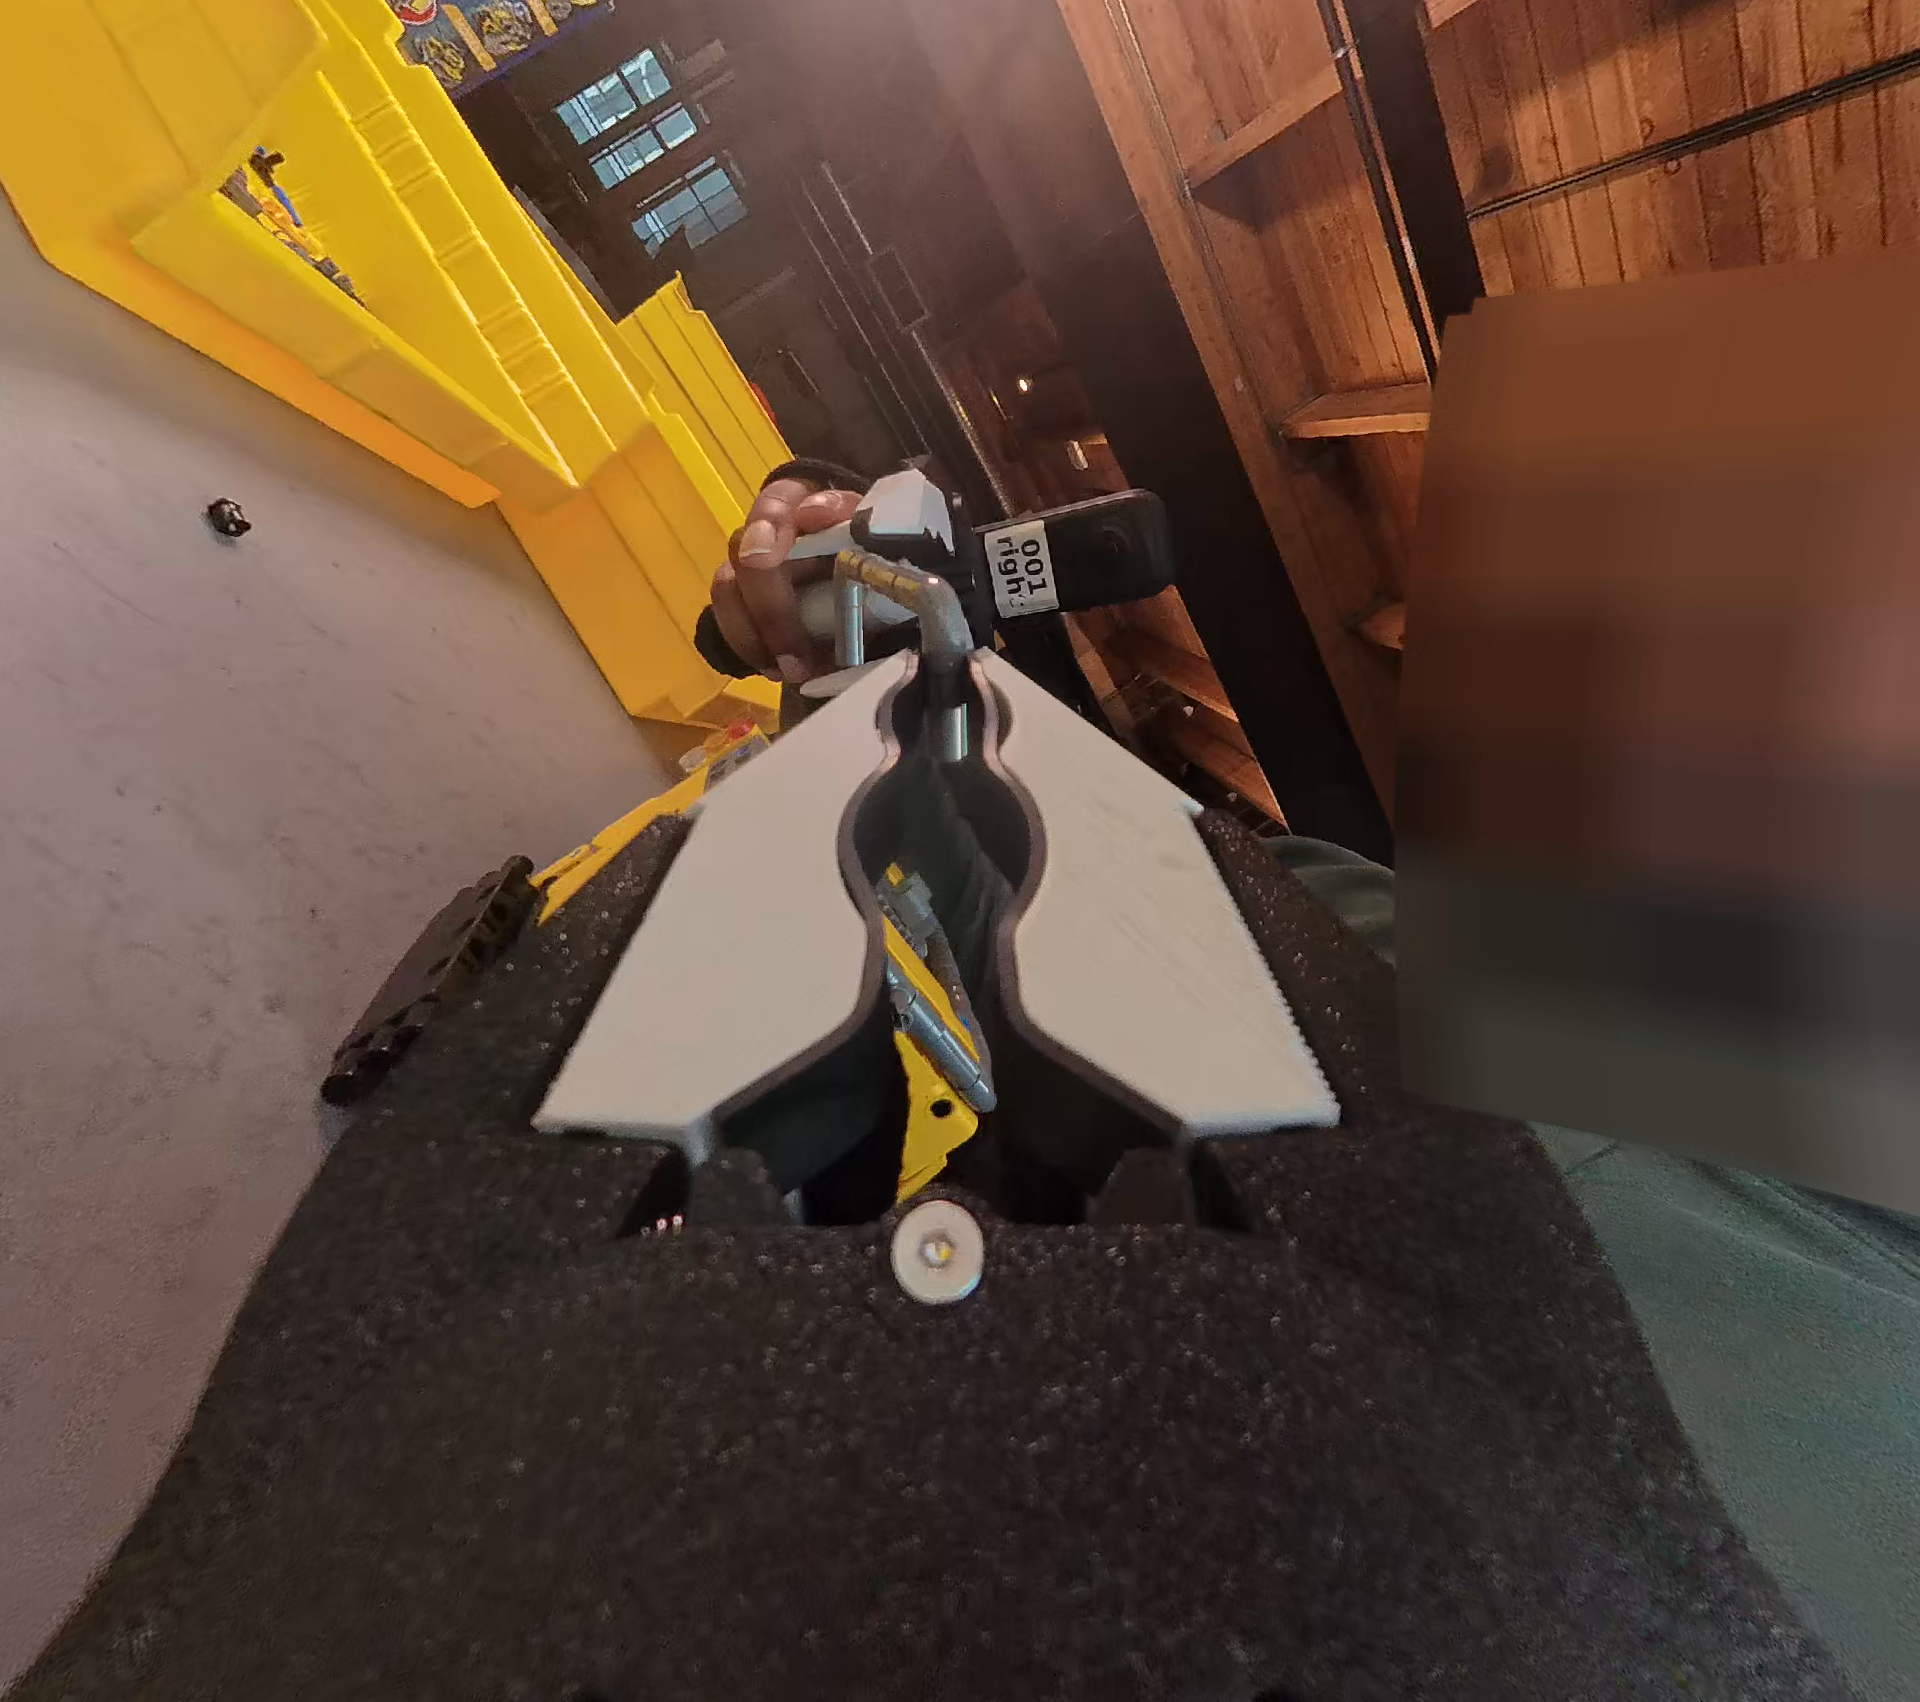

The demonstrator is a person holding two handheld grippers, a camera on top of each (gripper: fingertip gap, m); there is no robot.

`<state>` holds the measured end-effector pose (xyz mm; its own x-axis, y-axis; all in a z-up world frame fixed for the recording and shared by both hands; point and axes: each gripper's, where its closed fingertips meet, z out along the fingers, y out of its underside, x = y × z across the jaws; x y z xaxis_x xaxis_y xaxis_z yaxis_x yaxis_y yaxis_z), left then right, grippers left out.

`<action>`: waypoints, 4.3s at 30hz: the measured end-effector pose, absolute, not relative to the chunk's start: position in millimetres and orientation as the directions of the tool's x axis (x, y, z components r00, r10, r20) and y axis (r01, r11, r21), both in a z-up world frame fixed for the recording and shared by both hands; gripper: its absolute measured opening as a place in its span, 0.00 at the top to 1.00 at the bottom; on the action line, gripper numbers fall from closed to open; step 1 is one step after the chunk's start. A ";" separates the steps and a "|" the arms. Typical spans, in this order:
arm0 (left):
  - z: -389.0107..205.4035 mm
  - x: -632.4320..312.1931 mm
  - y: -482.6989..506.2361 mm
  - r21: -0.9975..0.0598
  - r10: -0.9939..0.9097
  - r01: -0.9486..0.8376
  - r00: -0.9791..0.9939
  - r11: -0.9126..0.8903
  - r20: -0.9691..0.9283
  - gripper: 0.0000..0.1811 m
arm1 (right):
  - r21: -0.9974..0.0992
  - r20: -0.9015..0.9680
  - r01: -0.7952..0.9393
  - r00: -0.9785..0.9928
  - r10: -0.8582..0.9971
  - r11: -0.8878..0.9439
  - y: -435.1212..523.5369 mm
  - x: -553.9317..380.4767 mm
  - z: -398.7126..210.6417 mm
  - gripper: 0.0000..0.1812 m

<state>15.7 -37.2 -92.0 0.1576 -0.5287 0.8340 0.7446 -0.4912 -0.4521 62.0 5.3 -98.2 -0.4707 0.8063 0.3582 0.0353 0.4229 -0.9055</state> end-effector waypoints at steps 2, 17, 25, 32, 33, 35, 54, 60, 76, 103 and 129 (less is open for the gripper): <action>-93.5 15.7 -36.6 -0.417 -0.522 0.753 0.115 -0.509 0.845 0.97 | -0.891 0.379 0.041 -0.482 0.790 0.452 5.2 65.4 -104.7 0.78; -102.5 21.4 -33.2 -0.341 -0.489 0.758 0.033 -0.556 0.871 0.97 | -0.872 0.421 0.019 -0.480 0.770 0.489 3.6 60.8 -116.3 0.83; -106.5 20.5 -33.8 -0.594 -0.555 0.654 0.305 -0.469 0.774 0.93 | -0.964 0.145 0.114 -0.527 0.837 0.239 7.4 60.3 -117.0 0.83; -120.0 8.6 -36.1 -0.798 -0.595 0.456 0.535 -0.395 0.600 0.82 | -0.972 -0.154 0.232 -0.546 0.823 -0.028 13.3 60.5 -123.8 0.83; -121.4 6.1 -35.7 -0.808 -0.595 0.444 0.549 -0.388 0.588 0.81 | -0.969 -0.176 0.244 -0.547 0.819 -0.045 13.6 60.7 -125.6 0.83; -123.0 1.5 -35.8 -0.830 -0.598 0.419 0.576 -0.368 0.556 0.81 | -0.965 -0.187 0.257 -0.546 0.817 -0.049 14.4 61.7 -130.3 0.83; -130.8 11.3 -32.0 -0.896 -0.664 0.296 0.601 -0.332 0.445 0.79 | -0.936 -0.133 0.340 -0.577 0.806 0.089 8.3 65.2 -138.8 0.83; -135.4 15.4 -29.1 -0.851 -0.650 0.343 0.550 -0.398 0.525 0.80 | -0.959 -0.123 0.279 -0.582 0.804 0.055 5.1 63.8 -125.4 0.83; -139.3 26.7 -38.3 -0.869 -0.675 0.272 0.549 -0.413 0.493 0.93 | -0.956 -0.058 0.263 -0.607 0.793 0.132 -3.3 67.6 -134.6 0.83; -139.6 28.0 -37.3 -0.866 -0.677 0.273 0.542 -0.419 0.498 0.89 | -0.957 -0.198 0.290 -0.686 0.700 0.014 -8.0 83.7 -132.1 0.68; -155.4 65.8 -68.1 -0.950 -0.775 -0.201 0.629 -0.239 0.062 0.42 | -0.939 0.034 0.234 -0.666 0.745 0.253 -39.7 90.3 -154.0 0.42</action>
